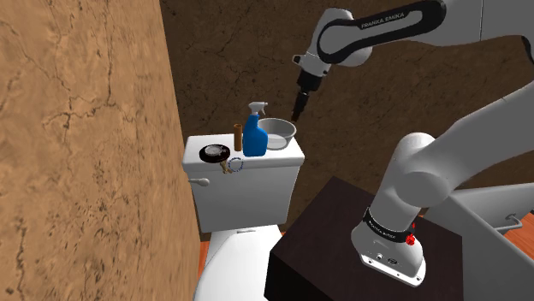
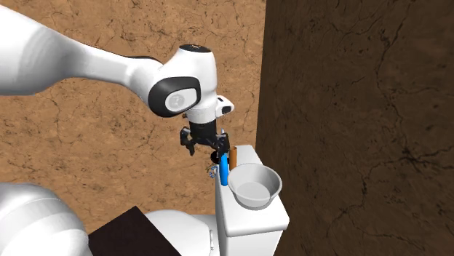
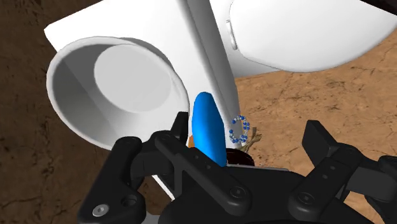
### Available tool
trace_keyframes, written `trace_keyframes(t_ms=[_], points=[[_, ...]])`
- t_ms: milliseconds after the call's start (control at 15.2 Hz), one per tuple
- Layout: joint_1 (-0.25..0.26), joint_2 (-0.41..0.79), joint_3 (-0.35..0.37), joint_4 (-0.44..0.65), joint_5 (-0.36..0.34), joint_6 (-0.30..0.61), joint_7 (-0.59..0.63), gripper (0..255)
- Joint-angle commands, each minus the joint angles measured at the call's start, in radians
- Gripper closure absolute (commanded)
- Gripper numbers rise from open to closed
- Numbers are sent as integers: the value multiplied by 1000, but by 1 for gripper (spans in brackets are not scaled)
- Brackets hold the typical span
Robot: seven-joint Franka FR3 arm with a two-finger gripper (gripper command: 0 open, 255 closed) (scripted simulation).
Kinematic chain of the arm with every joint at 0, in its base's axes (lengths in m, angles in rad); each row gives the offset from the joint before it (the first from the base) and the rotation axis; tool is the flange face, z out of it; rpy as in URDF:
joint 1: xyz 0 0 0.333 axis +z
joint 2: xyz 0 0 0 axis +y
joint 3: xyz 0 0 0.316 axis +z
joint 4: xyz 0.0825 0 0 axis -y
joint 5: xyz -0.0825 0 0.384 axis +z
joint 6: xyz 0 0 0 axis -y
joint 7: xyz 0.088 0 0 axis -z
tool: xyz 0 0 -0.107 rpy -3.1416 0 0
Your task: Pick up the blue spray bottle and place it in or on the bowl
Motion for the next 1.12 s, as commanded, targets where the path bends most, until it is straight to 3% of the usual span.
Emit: trace_keyframes(t_ms=[0,264,528,1056], points=[[47,57,-56,-7,34,98,-109,0],[181,199,-190,25,162,251,-357,0],[360,361,-345,101,393,339,-674,0],[445,489,-390,118,579,403,-820,0]])
